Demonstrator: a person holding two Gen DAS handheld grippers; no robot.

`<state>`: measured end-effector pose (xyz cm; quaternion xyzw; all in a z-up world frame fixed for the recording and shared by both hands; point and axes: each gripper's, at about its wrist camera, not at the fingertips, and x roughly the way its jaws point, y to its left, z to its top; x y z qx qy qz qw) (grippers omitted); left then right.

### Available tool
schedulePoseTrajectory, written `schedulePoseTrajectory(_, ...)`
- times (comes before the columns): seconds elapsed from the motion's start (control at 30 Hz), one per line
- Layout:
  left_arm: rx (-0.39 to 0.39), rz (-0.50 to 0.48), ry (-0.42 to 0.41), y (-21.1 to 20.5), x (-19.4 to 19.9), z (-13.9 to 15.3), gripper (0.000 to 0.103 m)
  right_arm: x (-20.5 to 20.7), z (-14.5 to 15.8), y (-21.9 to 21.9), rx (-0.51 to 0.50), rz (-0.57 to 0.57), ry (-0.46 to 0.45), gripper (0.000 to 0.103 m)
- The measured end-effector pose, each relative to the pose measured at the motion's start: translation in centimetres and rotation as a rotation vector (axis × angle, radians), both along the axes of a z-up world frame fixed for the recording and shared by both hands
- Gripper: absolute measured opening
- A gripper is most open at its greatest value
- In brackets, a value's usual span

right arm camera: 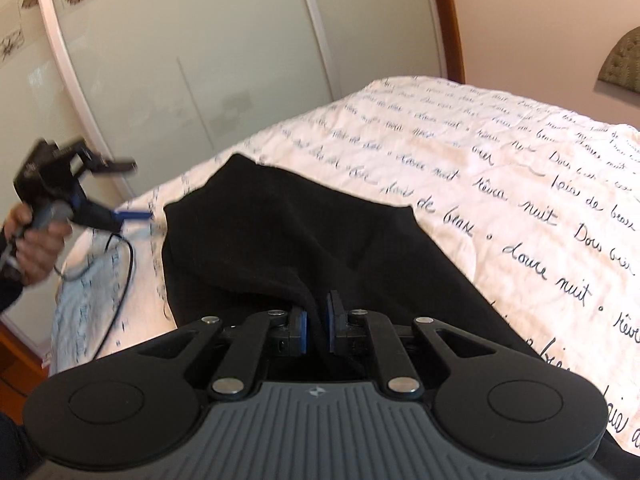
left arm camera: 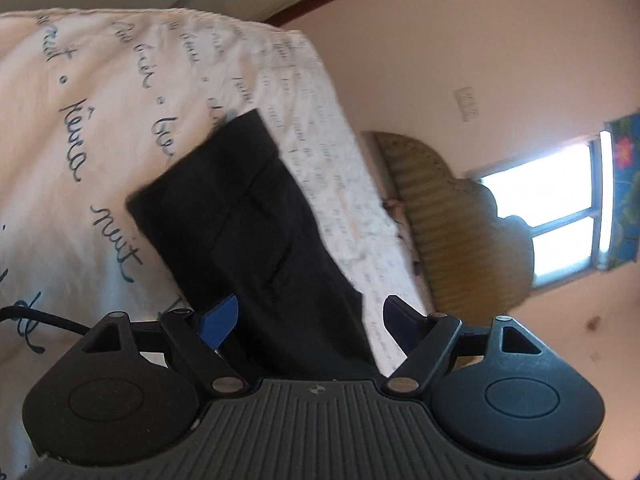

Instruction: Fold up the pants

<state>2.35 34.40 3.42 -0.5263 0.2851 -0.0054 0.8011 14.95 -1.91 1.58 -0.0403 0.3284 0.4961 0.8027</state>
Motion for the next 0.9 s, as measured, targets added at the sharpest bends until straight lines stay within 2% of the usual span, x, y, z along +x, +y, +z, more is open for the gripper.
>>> schedulePoseTrajectory(0.1,-0.034,0.063,0.054,0.8,0.7,-0.8,0.08,-0.1,0.6,-0.1,0.016,-0.015,0.003,0.009)
schedulePoseTrajectory(0.2,-0.057,0.082,0.088,1.3,1.3,-1.3,0.08,-0.2,0.8,-0.1,0.022,-0.02,0.001,0.009)
schedulePoseTrajectory(0.3,-0.017,0.118,0.109,1.5,1.9,-1.4,0.079,-0.1,0.8,-0.2,0.029,-0.021,0.005,0.009)
schedulePoseTrajectory(0.37,0.015,0.142,0.142,1.9,2.6,-1.4,0.06,-0.2,0.7,-0.4,0.031,-0.024,0.003,0.009)
schedulePoseTrajectory(0.4,0.056,0.135,0.163,1.9,2.9,-1.2,0.021,-0.2,0.7,-0.4,0.034,-0.025,0.004,0.009)
schedulePoseTrajectory(0.43,0.106,0.122,0.178,1.8,3.3,-0.7,0.007,-0.3,0.8,-0.5,0.035,-0.025,0.001,0.009)
schedulePoseTrajectory(0.53,0.209,0.102,0.118,1.5,3.0,1.7,0.007,-0.7,1.1,-1.0,0.04,-0.029,-0.014,0.009)
schedulePoseTrajectory(0.6,0.22,0.096,0.066,2.0,2.3,3.3,0.007,-1.1,1.4,-1.3,0.036,-0.029,-0.029,0.009)
schedulePoseTrajectory(0.67,0.227,0.094,0.055,2.9,1.7,4.0,0.008,-1.9,1.5,-1.2,0.018,-0.019,-0.043,0.01)
schedulePoseTrajectory(0.73,0.231,0.091,0.103,3.5,1.5,3.1,0.009,-3.1,1.2,-0.6,-0.012,0.011,-0.056,0.01)
schedulePoseTrajectory(0.8,0.227,0.082,0.188,4.1,2.0,0.7,0.009,-4.6,0.2,0.5,-0.044,0.056,-0.05,0.01)
schedulePoseTrajectory(0.83,0.23,0.084,0.235,4.3,2.2,-0.8,0.013,-5.4,-0.6,1.1,-0.063,0.082,-0.047,0.01)
schedulePoseTrajectory(0.9,0.22,0.091,0.215,4.5,2.4,-2.1,0.018,-6.3,-2.3,2.4,-0.113,0.101,-0.041,0.01)
